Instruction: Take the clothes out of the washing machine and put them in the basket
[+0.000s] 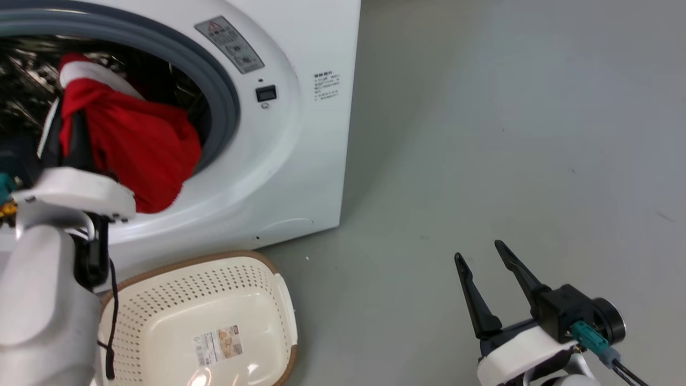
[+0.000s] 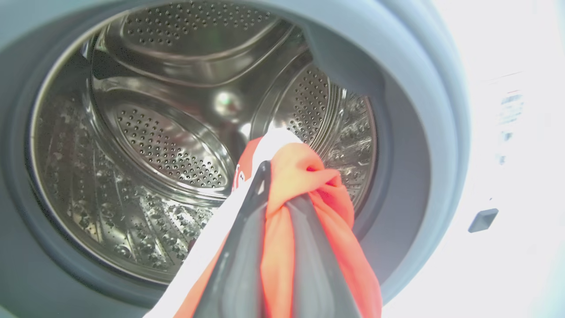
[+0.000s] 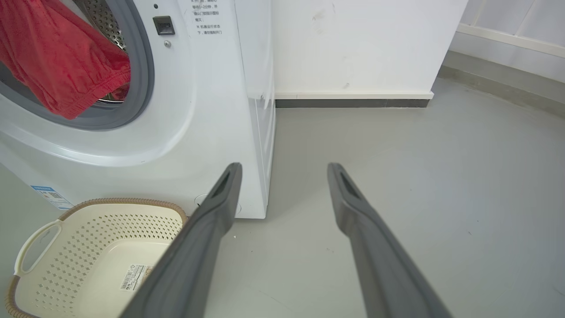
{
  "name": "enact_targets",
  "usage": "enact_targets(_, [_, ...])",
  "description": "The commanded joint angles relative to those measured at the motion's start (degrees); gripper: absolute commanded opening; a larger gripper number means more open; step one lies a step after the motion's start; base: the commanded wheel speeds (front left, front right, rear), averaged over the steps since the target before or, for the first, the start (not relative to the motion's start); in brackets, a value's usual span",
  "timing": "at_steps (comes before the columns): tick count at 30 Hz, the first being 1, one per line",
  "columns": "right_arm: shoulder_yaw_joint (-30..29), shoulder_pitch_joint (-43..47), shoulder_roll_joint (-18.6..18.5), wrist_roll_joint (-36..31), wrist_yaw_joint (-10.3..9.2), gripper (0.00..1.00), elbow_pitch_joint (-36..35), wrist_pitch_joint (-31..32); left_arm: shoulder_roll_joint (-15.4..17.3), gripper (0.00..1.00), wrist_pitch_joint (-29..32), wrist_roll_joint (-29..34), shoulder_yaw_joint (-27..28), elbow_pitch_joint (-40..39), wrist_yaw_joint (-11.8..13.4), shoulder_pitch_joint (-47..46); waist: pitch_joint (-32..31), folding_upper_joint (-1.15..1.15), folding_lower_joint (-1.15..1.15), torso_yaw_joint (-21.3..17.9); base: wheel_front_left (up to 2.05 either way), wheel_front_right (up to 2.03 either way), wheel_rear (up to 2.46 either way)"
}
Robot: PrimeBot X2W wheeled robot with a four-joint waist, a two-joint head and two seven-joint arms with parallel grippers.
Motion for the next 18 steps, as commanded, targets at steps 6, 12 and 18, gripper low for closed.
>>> enact_targets(6, [-1.74,2.73,0.10,-1.07,-0.04,1.00,-0.87,1.61,-3.59,0.00,-0.22,3.41,1.93,-10.43,0.47,9.97,-6.28,0.00,0.02,4.11,0.00,0.00,0.00])
enact_targets(12, [-3.20,4.07,0.11,-1.33,-0.05,1.00,-1.94,2.72,-6.02,0.00,-0.21,4.65,1.52,-20.20,1.59,19.56,-8.47,0.00,0.02,6.66,0.00,0.00,0.00])
enact_targets(18, [-4.27,4.89,0.10,-1.76,-0.04,1.00,-3.47,3.46,-8.03,0.00,1.37,3.93,0.25,-26.29,3.28,30.16,-7.83,0.00,0.02,8.72,0.00,0.00,0.00])
